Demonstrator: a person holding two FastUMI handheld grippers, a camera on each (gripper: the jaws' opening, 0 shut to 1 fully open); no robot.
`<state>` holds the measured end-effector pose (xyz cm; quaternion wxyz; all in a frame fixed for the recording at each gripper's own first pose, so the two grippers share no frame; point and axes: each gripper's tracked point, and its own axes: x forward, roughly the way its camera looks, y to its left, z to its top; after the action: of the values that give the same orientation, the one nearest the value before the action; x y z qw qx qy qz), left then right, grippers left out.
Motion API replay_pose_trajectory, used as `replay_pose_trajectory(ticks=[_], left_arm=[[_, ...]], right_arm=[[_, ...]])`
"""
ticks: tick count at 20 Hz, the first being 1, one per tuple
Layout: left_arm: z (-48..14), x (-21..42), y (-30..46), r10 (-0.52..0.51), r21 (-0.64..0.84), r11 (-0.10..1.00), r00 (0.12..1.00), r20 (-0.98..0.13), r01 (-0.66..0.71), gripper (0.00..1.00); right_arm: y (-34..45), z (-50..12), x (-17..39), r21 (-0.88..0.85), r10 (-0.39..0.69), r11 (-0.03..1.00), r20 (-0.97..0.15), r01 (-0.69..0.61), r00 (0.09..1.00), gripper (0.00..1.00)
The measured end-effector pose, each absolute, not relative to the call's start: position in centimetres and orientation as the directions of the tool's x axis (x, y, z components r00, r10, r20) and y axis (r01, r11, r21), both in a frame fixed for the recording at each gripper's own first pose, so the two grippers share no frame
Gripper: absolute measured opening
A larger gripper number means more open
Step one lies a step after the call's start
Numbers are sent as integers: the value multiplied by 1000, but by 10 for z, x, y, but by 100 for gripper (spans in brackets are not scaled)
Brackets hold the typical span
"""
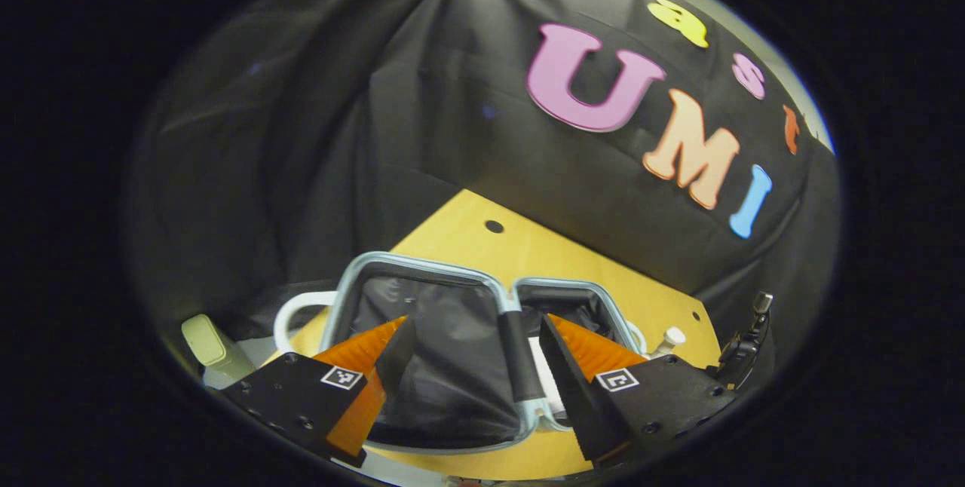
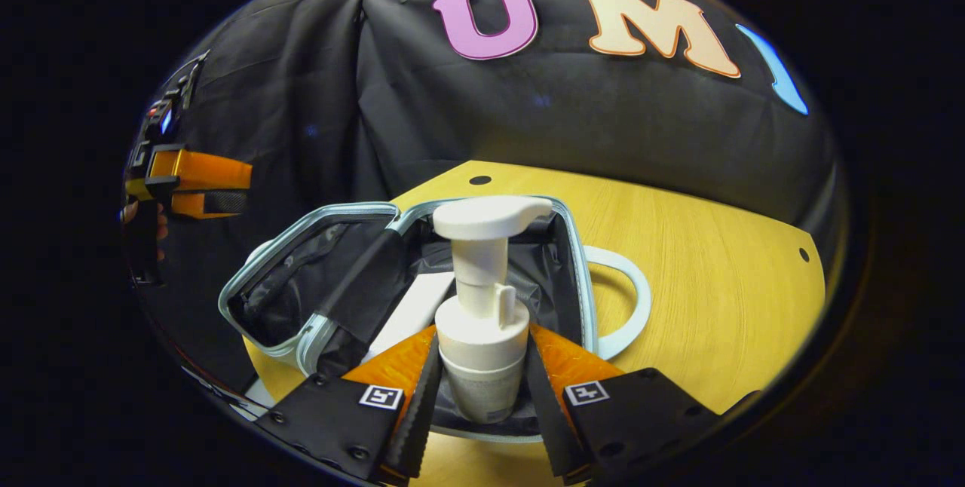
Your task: First open the suitcase, pack the skin care products into it, and then close the suitcase.
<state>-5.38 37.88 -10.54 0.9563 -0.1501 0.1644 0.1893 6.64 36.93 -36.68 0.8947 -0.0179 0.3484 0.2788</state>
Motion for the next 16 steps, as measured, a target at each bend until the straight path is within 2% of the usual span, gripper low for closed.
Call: replay_pose_trajectory(ticks=[2,3,4,7,8,9,10,12,16], left_arm=[[-115,-73,407,385,-214,848,840,-383,-486,96],[-120,-80,418,405,-211,834,825,-393,-510,93],[-125,-88,427,424,-208,821,811,-403,-533,96],[-143,-100,457,485,-196,776,766,-422,-599,96],[-146,-104,465,496,-201,766,760,-420,-611,96],[-153,-105,472,514,-203,745,741,-432,-635,96],[-161,-106,480,525,-203,730,727,-443,-652,96],[-181,-112,503,545,-211,695,695,-470,-688,96],[-219,-109,526,540,-220,652,648,-537,-725,96]], right_arm=[[369,-360,71,177,491,848,-616,-500,616,61],[367,-355,72,181,495,848,-606,-498,622,64],[365,-350,74,178,493,851,-595,-494,635,65],[354,-327,74,188,509,847,-558,-498,655,85],[350,-317,72,200,517,845,-544,-496,661,80],[346,-305,70,212,523,844,-526,-492,670,89],[339,-293,68,218,525,845,-510,-488,681,88],[325,-271,66,202,517,851,-485,-485,705,97],[303,-234,61,136,499,858,-449,-495,742,97]])
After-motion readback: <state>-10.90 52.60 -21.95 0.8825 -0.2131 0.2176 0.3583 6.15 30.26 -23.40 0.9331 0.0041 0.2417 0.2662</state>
